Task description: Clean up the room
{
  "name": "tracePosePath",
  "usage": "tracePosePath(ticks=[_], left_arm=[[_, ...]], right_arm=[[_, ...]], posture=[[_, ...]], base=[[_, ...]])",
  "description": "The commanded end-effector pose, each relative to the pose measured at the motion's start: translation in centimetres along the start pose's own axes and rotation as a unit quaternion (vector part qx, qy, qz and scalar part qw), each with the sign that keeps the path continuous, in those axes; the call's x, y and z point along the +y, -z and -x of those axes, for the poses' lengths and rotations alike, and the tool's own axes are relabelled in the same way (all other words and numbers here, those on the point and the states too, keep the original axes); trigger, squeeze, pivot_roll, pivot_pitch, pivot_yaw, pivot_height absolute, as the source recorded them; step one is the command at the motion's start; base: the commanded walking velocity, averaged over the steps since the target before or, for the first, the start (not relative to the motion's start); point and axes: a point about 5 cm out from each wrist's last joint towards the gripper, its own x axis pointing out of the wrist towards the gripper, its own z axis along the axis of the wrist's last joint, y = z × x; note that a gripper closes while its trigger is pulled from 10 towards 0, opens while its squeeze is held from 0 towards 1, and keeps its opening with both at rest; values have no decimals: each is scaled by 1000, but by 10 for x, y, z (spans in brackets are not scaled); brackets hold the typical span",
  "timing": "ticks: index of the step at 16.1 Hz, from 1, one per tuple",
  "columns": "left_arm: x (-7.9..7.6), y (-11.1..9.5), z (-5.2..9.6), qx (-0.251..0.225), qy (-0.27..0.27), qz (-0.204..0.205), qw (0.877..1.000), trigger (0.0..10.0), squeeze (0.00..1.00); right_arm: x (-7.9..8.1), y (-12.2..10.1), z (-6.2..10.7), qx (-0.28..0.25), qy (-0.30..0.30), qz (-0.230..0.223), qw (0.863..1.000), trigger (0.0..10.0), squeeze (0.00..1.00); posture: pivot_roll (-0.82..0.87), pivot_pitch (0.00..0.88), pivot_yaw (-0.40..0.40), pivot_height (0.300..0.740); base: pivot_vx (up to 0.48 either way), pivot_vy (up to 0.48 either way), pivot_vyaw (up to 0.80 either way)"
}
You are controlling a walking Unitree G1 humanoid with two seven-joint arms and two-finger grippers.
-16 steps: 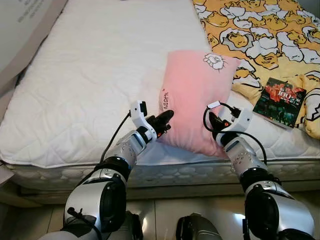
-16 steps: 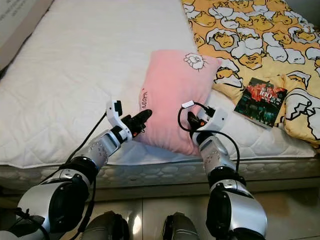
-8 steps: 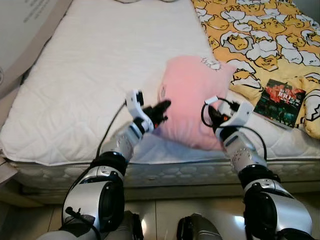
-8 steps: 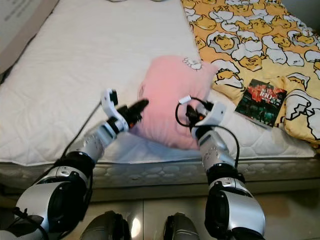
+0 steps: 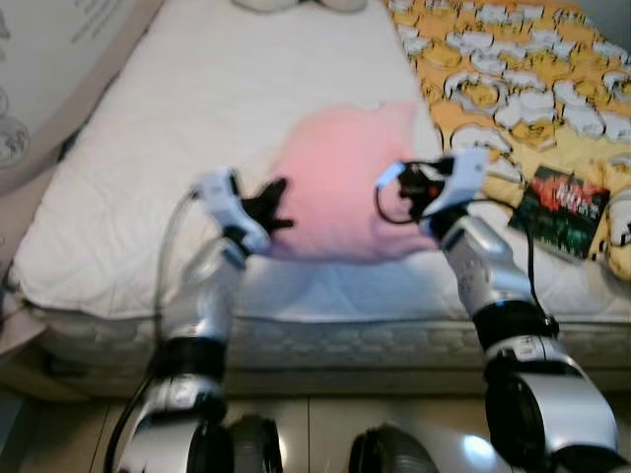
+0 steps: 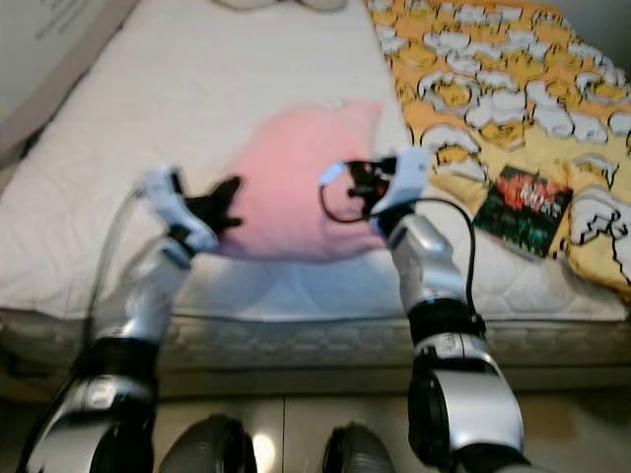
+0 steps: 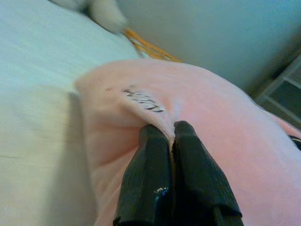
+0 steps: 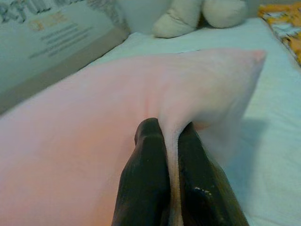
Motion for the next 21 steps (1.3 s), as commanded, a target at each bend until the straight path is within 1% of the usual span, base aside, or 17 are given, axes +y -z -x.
tracePosePath(ticks=[1,2,3,4,5,7,8,10,12,13,15,18,20,21], left_arm=[[4,-11,5,-17,-21,-24,999,0,0],[5,-12,13,-15,-40,-38,998,0,0],[-2,-3,19,2,-54,-55,997,10000,0],[-9,3,21,13,-58,-63,996,10000,0],[-13,3,22,12,-57,-69,996,10000,0],[-15,2,20,12,-58,-78,995,10000,0],[-15,-1,17,11,-40,-91,995,10000,0],[-16,-3,16,16,-27,-111,993,10000,0],[-18,-1,15,29,-26,-128,991,10000,0],[-19,3,13,39,-24,-131,990,10000,0],[-22,6,12,45,-17,-138,989,10000,0],[-26,7,10,48,-1,-148,988,10000,0],[-27,7,10,49,1,-145,988,10000,0],[-25,10,10,58,-5,-146,988,10000,0]], right_arm=[[-6,-7,4,-14,10,20,1000,0,0],[-9,-2,8,-9,17,18,1000,0,0],[-14,9,16,3,32,8,999,0,0],[-15,19,21,17,36,3,999,0,0],[-14,24,23,24,37,5,999,0,0],[-13,34,25,42,50,8,998,0,0],[-10,38,26,49,48,14,998,10000,0],[-6,40,26,50,44,15,998,10000,0],[-2,46,28,54,44,21,997,10000,0],[-1,48,29,56,46,20,997,10000,0],[0,49,29,57,48,17,997,10000,0],[0,52,30,60,49,18,997,10000,0],[-1,53,31,61,52,18,997,10000,0],[-1,54,32,63,53,19,996,10000,0]], posture=[[50,0,-63,697],[64,0,-70,697],[87,0,-85,697],[89,0,-90,697],[91,0,-94,697],[91,0,-95,697],[90,0,-93,697],[86,0,-90,697],[80,0,-85,697],[75,0,-81,697],[71,0,-75,697],[70,0,-72,697],[69,0,-71,697],[70,0,-72,697]], base=[[0,0,0],[0,0,0],[0,0,700],[0,0,663],[0,0,619],[0,0,603],[0,334,0],[0,452,0],[0,480,0],[0,480,0],[0,480,0],[0,480,0],[0,480,0],[0,480,0]])
